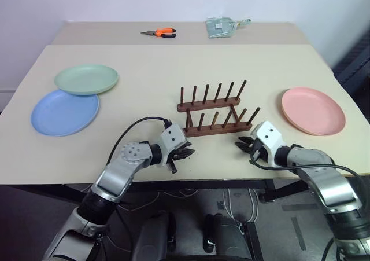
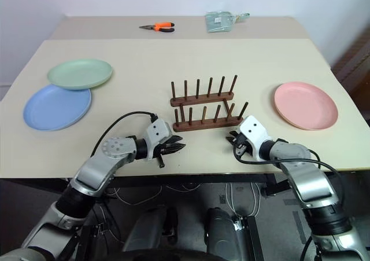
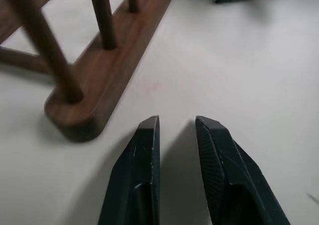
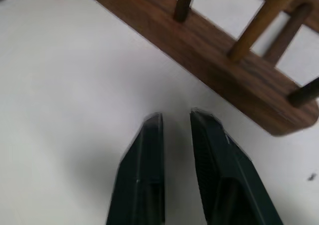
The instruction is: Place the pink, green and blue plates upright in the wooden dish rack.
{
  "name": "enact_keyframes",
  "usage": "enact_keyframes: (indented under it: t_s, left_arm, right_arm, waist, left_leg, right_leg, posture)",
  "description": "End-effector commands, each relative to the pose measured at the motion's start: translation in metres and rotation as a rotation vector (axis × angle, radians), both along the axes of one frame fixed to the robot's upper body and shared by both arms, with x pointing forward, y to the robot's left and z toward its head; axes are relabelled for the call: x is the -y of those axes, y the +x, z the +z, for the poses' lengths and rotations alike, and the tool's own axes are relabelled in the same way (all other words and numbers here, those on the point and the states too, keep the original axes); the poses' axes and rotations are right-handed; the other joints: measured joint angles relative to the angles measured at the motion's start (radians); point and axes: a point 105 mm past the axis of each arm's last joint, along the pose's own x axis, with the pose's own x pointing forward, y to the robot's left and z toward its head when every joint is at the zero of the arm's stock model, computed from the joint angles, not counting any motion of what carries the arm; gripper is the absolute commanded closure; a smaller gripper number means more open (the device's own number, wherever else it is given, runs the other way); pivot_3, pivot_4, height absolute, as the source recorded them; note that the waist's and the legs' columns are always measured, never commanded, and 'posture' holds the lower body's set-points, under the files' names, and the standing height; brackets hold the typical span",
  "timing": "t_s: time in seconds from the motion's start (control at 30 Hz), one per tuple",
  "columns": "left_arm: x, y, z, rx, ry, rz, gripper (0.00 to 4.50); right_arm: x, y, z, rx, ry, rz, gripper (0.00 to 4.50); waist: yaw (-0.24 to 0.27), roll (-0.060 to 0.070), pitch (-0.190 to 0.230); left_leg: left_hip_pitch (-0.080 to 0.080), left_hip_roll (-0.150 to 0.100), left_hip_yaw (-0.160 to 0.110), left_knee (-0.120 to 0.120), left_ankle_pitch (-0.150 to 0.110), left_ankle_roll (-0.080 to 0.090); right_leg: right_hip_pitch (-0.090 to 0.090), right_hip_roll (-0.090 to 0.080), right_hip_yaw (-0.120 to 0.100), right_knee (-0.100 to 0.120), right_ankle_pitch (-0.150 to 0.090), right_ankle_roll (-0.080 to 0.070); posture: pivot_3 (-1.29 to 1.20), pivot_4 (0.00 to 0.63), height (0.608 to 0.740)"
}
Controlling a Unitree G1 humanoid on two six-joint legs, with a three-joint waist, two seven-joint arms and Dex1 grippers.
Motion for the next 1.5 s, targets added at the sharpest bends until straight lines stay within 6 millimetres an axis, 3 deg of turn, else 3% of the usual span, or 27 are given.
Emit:
enact_keyframes:
  t_s: [0.03, 0.23, 0.37, 0.47, 0.57, 0.67, 0.83, 0.97, 1.07, 1.3, 1.37, 1.47, 1.5]
  left_arm:
    - [-0.014, 0.027, -0.012, 0.021, 0.071, 0.19, 3.34]
    - [-0.022, 0.059, -0.004, 0.07, 0.065, 0.324, 3.34]
    - [-0.022, 0.06, -0.002, 0.073, 0.056, 0.302, 3.34]
    - [-0.013, 0.043, 0.011, 0.099, -0.007, 0.188, 3.34]
    - [-0.008, 0.013, 0.034, 0.129, -0.116, 0.029, 3.34]
    - [-0.011, -0.012, 0.046, 0.087, -0.175, -0.083, 3.34]
    - [-0.01, -0.03, 0.06, 0.06, -0.197, -0.21, 3.34]
    - [-0.007, -0.029, 0.065, 0.065, -0.196, -0.227, 3.34]
    - [-0.005, -0.028, 0.067, 0.079, -0.199, -0.215, 3.34]
    - [-0.015, -0.027, 0.065, 0.084, -0.184, -0.169, 3.34]
    - [-0.021, -0.025, 0.066, 0.09, -0.184, -0.144, 3.34]
    - [-0.036, -0.019, 0.066, 0.095, -0.174, -0.091, 3.34]
    - [-0.044, -0.017, 0.066, 0.096, -0.165, -0.066, 3.34]
  right_arm:
    - [0.007, 0.02, -0.006, 0.042, -0.084, -0.065, 3.77]
    - [0.008, 0.054, 0.002, 0.153, -0.124, -0.127, 3.77]
    - [0.01, 0.062, 0.014, 0.192, -0.097, -0.126, 3.77]
    - [0.027, 0.05, 0.032, 0.207, -0.109, -0.109, 2.98]
    - [0.061, 0.036, 0.062, 0.255, -0.113, -0.197, 1.62]
    - [0.089, 0.023, 0.065, 0.212, -0.158, -0.263, 0.13]
    - [0.137, 0.026, 0.038, 0.096, -0.197, -0.449, 0.13]
    - [0.152, 0.034, 0.023, 0.053, -0.194, -0.507, 0.13]
    - [0.16, 0.041, 0.019, 0.047, -0.197, -0.533, 0.95]
    - [0.159, 0.049, 0.028, 0.118, -0.198, -0.518, 4.38]
    - [0.149, 0.052, 0.047, 0.206, -0.207, -0.463, 4.45]
    - [0.115, 0.053, 0.099, 0.402, -0.103, -0.327, 4.45]
    - [0.093, 0.05, 0.128, 0.457, 0.055, -0.261, 4.45]
  waist:
    - [0.0, 0.0, 0.0]
    - [-0.007, 0.0, -0.003]
    - [-0.008, 0.0, -0.003]
    - [-0.008, 0.0, -0.003]
    - [-0.006, 0.002, -0.001]
    - [-0.002, 0.003, -0.001]
    - [-0.003, 0.003, -0.001]
    - [-0.008, 0.004, -0.001]
    - [-0.008, 0.004, -0.001]
    - [-0.001, 0.004, -0.001]
    - [-0.003, 0.004, -0.001]
    - [-0.008, 0.007, 0.001]
    - [-0.013, 0.008, 0.001]
  left_leg:
    - [0.0, 0.0, 0.0, 0.001, 0.0, 0.001]
    - [0.001, 0.0, 0.0, 0.004, -0.001, 0.001]
    - [0.001, 0.0, 0.0, 0.004, 0.0, 0.001]
    - [0.0, 0.0, 0.0, 0.003, 0.0, 0.001]
    - [-0.001, 0.0, 0.0, 0.0, -0.001, 0.001]
    - [-0.002, 0.0, 0.0, 0.001, -0.001, 0.001]
    - [-0.001, 0.0, 0.0, 0.001, -0.002, -0.002]
    - [-0.001, 0.0, 0.001, 0.001, -0.001, 0.001]
    - [-0.001, 0.0, 0.001, 0.002, -0.001, 0.001]
    - [-0.001, 0.0, 0.001, 0.002, -0.001, 0.001]
    - [-0.001, 0.0, 0.001, 0.002, -0.001, 0.001]
    - [-0.002, 0.0, 0.001, 0.002, -0.001, 0.001]
    - [-0.002, 0.0, 0.001, 0.002, -0.001, 0.001]
  right_leg:
    - [0.0, 0.0, 0.0, 0.0, 0.0, 0.0]
    - [0.002, 0.0, 0.0, 0.001, 0.001, 0.001]
    - [0.001, -0.001, 0.0, 0.003, 0.001, 0.001]
    - [0.001, -0.001, 0.0, 0.002, 0.001, 0.001]
    - [0.0, -0.001, 0.0, -0.001, 0.0, 0.001]
    - [-0.001, -0.002, 0.0, -0.001, 0.0, 0.001]
    - [0.0, -0.002, 0.0, -0.001, 0.0, 0.001]
    - [0.0, -0.001, 0.0, -0.001, 0.0, 0.001]
    - [0.0, -0.001, 0.0, -0.001, 0.0, 0.001]
    - [0.0, 0.0, 0.0, -0.001, 0.0, 0.001]
    - [0.0, 0.0, 0.0, -0.001, 0.0, 0.001]
    - [0.0, 0.0, 0.0, -0.001, 0.0, 0.001]
    - [-0.001, 0.0, 0.0, 0.0, 0.0, 0.001]
  posture:
    - [0.0, 0.15, 0.74]
    - [0.0, 0.15, 0.74]
    - [0.0, 0.15, 0.74]
    - [0.0, 0.15, 0.74]
    - [0.0, 0.15, 0.74]
    - [0.0, 0.15, 0.74]
    - [0.0, 0.15, 0.74]
    - [0.0, 0.15, 0.74]
    - [0.0, 0.15, 0.74]
    - [0.0, 0.15, 0.74]
    - [0.0, 0.15, 0.74]
    - [0.0, 0.15, 0.74]
    - [0.0, 0.15, 0.74]
